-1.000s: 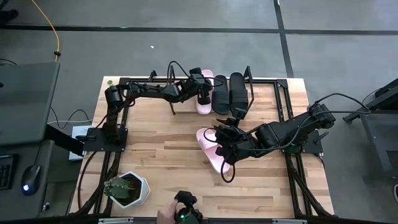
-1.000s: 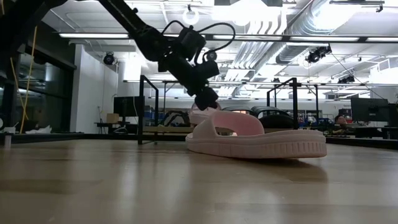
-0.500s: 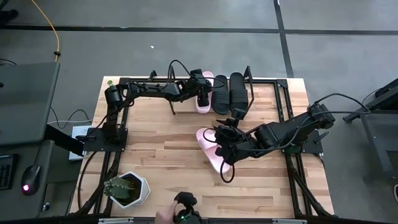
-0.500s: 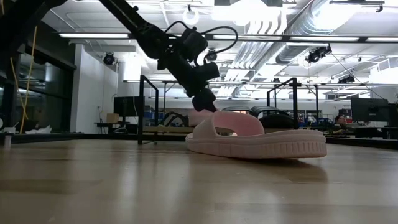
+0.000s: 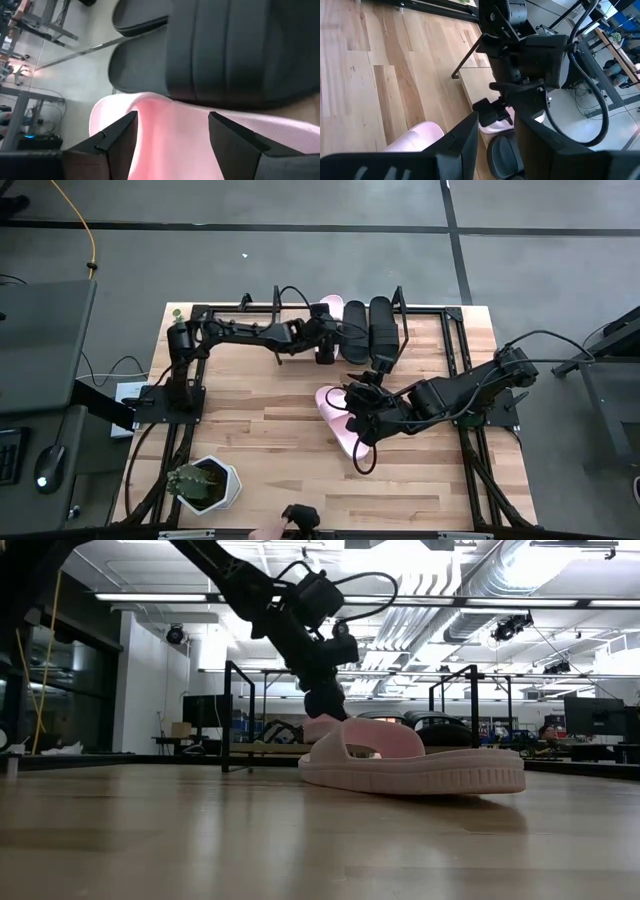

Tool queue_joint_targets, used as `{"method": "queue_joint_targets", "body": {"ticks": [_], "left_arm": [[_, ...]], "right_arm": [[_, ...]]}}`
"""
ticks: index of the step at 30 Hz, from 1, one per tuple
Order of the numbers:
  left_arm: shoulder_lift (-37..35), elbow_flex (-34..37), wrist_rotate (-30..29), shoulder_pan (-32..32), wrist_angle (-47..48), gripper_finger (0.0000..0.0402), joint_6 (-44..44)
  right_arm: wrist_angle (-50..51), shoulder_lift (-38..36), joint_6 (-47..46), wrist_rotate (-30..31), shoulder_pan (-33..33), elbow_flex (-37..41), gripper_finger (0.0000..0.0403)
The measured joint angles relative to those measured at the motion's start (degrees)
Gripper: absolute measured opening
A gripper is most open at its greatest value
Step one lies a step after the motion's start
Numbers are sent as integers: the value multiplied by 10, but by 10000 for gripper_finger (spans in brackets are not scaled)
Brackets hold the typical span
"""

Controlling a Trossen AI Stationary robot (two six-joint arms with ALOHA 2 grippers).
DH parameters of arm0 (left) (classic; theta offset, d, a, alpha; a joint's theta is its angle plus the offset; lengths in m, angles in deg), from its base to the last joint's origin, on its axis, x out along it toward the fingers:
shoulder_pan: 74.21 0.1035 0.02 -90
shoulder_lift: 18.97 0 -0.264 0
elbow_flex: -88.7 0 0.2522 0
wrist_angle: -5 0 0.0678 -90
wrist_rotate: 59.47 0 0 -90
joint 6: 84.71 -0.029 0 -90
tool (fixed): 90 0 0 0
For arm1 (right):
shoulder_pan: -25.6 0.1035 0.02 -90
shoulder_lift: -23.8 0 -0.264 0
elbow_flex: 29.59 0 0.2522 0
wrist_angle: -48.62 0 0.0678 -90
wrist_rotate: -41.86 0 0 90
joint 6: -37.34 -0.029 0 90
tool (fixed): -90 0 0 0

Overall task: Pick and place slides into the shelf
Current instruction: Put the pink slide on the shelf

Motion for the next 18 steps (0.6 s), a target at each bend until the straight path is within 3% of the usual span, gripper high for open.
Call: {"method": "queue_joint_targets", "body": {"ticks": [6,18], "left_arm": [[-1,0,-41,-21,26,225,-2],[-36,0,-46,-53,72,225,27]], "right_arm": [[17,0,-19,-2,0,0,119],[40,0,-19,14,0,0,119]]}}
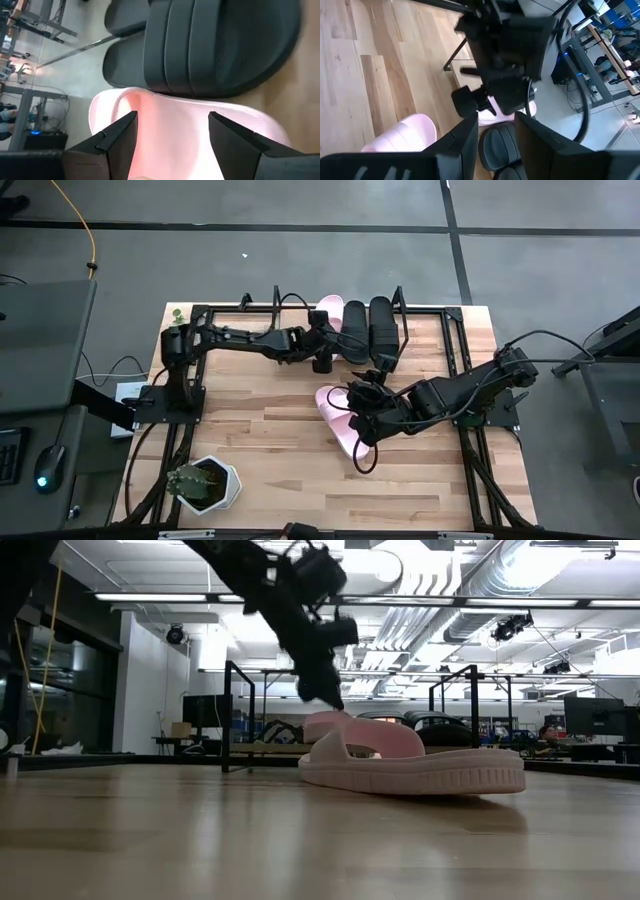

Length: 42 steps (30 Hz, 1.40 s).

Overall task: Pick and place slides into the shelf
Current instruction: Put the pink slide on the shelf

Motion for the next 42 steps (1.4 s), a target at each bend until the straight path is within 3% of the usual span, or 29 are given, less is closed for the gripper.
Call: {"method": "queue_joint_targets", "body": {"ticks": [21,26,32,42], "left_arm": [[-180,0,14,-70,186,225,97],[-203,0,44,-94,214,225,122],[-237,0,62,-147,255,225,152],[-353,3,52,-267,308,225,226]], "right_arm": [[4,0,0,3,46,0,119],[4,0,-4,0,66,0,119],[1,1,-5,-8,77,26,119],[-54,2,-19,-11,77,109,119]]}}
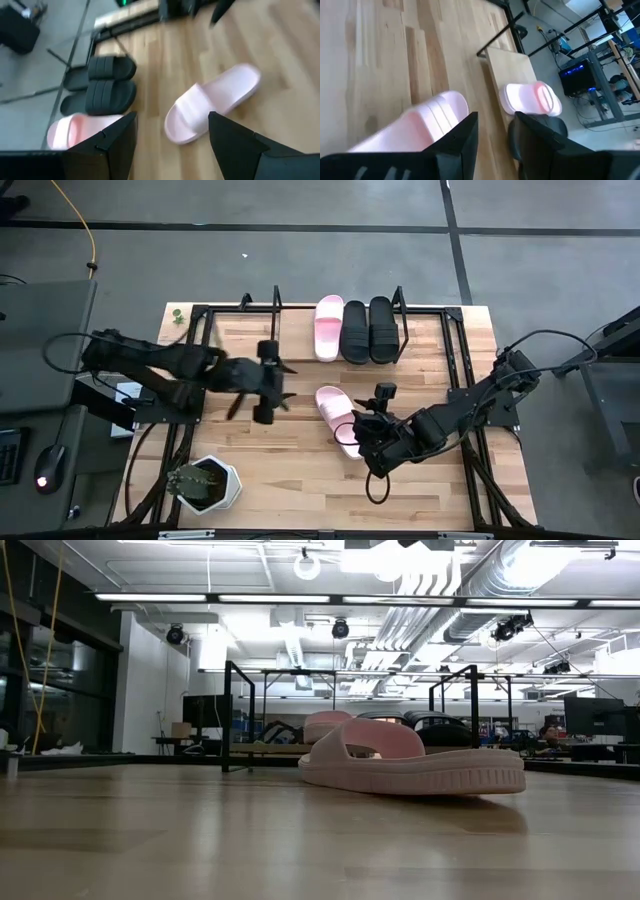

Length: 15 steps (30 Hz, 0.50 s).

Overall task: Pick and place slides into the shelf
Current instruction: Put the pink slide on the shelf

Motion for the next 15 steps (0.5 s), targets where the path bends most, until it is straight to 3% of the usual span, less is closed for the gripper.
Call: {"method": "queue_joint_targets", "body": {"ticks": [5,15], "left_arm": [[-77,39,-9,-51,-24,225,35],[-203,187,-51,-112,-131,225,72]], "right_arm": [[-42,0,3,1,0,22,119],[-130,0,49,5,1,68,119]]}}
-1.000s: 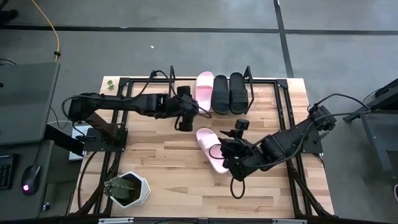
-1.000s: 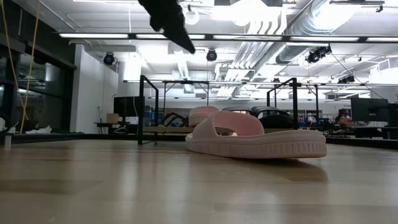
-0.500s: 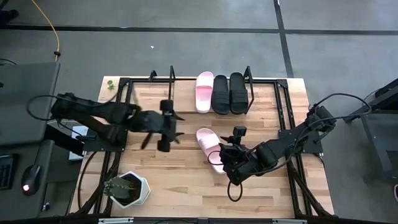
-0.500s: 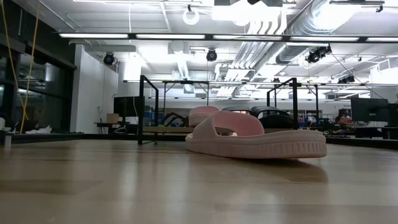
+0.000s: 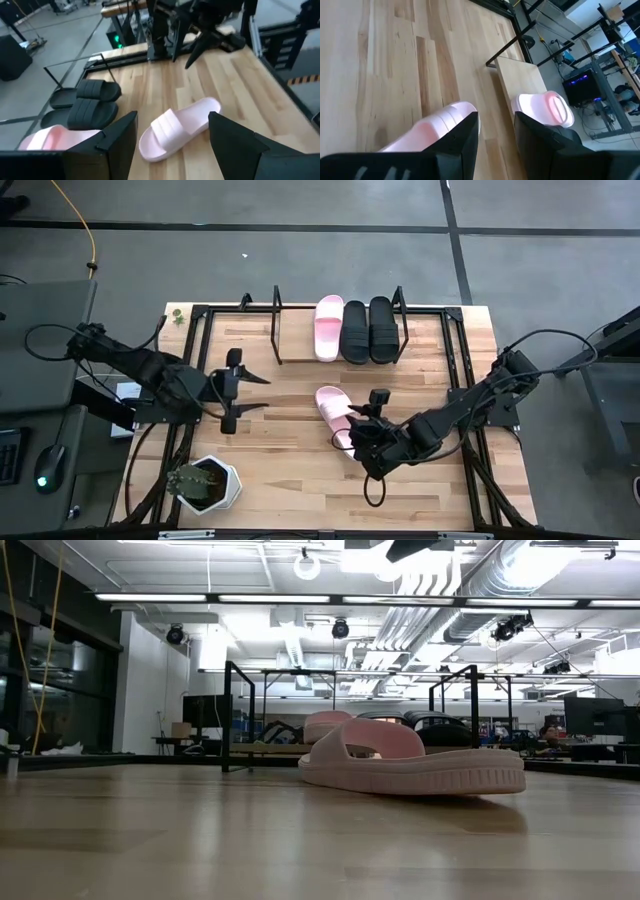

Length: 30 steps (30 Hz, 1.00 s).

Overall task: Pick and place slides into the shelf
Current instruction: Put the pink slide on the shelf

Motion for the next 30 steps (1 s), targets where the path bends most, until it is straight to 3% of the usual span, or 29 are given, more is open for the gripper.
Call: {"method": "queue_joint_targets", "body": {"ticks": [11,21,30], "left_arm": [[-38,95,-18,-4,-79,225,9],[-38,99,-26,-4,-83,225,22],[-38,99,-26,-4,-84,225,21]], "right_arm": [[-101,0,-1,-2,0,93,119],[-254,0,32,-2,-6,206,119],[-276,0,31,-13,-26,244,119]]}}
